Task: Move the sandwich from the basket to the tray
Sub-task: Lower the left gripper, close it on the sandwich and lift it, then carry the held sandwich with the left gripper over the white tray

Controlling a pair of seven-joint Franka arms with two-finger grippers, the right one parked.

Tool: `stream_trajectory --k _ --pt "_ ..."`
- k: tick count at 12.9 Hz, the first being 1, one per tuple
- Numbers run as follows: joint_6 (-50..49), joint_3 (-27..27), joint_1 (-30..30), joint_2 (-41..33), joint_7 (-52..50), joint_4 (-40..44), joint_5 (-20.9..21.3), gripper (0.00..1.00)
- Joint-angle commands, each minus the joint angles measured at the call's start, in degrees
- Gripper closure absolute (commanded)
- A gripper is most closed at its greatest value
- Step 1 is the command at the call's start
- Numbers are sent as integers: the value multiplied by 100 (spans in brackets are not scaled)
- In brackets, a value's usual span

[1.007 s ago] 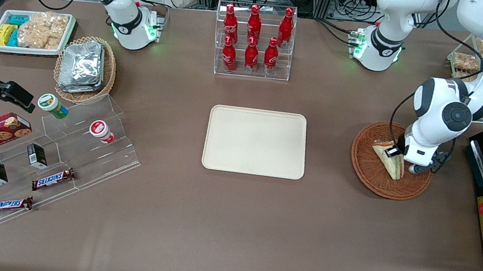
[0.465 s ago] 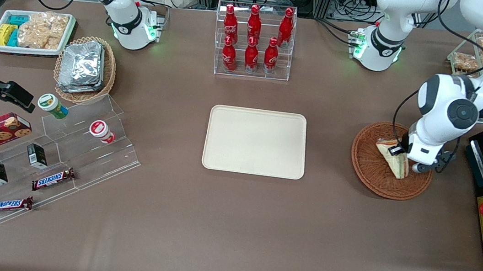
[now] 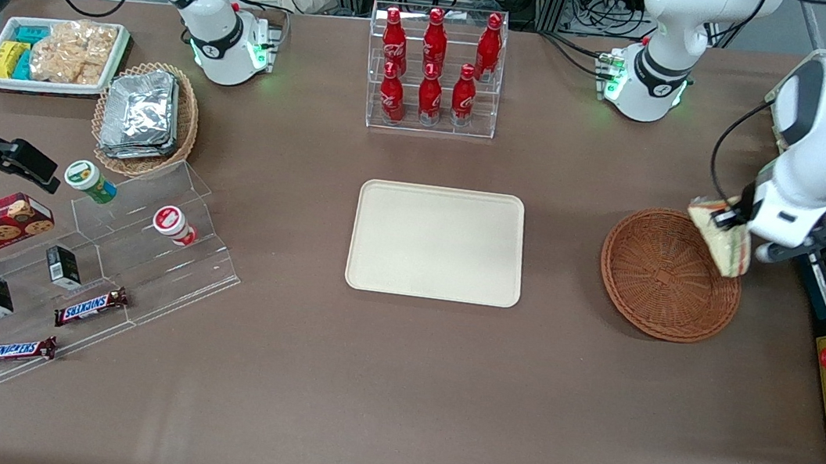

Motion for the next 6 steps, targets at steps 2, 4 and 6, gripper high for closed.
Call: stream_trajectory --k 2,4,6 --pt "-1766 7 -49 174 351 1767 -446 100" --pt "-2269 -1 -57 287 519 2427 -509 100" --pt "-2429 -10 -58 349 721 2693 -509 100"
